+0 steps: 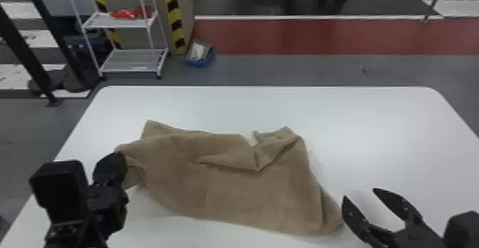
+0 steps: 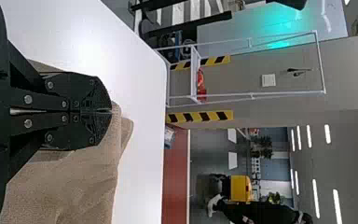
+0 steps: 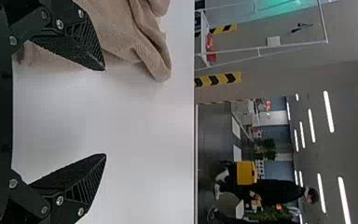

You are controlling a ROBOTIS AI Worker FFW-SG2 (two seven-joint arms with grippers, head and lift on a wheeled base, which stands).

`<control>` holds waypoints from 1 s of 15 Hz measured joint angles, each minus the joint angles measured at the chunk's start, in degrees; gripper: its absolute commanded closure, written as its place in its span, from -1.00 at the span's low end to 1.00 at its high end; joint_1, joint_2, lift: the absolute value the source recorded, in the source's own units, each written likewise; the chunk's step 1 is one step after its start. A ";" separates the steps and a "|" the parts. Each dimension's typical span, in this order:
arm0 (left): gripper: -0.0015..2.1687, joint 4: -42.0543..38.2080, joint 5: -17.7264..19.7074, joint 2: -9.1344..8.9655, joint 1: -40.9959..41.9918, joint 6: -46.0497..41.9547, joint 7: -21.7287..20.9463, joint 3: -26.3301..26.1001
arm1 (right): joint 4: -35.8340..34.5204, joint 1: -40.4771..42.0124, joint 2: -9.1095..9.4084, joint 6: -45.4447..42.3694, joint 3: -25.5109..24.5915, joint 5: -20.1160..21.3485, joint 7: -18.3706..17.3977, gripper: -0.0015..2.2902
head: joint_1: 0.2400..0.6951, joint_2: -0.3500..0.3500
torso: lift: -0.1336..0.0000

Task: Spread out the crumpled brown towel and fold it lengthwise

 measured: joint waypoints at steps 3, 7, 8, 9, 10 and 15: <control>0.35 0.12 0.00 0.07 0.00 0.08 -0.02 0.12 | -1.68 0.42 -0.68 6.77 0.17 0.46 4.05 -0.58 | 1.00 0.38 | -0.85; 0.35 0.20 0.00 0.09 0.00 0.27 -0.08 0.16 | -2.44 0.85 -1.11 10.70 -0.19 0.50 4.96 0.16 | 1.00 0.39 | -0.85; 0.35 0.20 0.00 0.09 0.00 0.30 -0.09 0.13 | -2.77 0.93 -1.14 11.68 -0.36 0.50 5.22 0.36 | 1.00 0.39 | -0.85; 0.35 0.16 0.00 0.09 0.02 0.35 -0.14 0.14 | -3.28 0.96 -1.15 13.05 -0.55 0.46 5.59 0.50 | 1.00 0.39 | -0.85; 0.35 0.07 0.00 0.11 0.09 0.37 -0.17 0.16 | -3.80 0.94 -1.15 14.37 -0.72 0.40 6.09 0.50 | 1.00 0.39 | -0.85; 0.35 -0.95 -0.01 0.27 0.74 0.22 -0.09 0.28 | -6.67 0.97 -0.65 16.49 -4.12 -2.61 7.44 0.50 | 1.00 0.36 | -0.85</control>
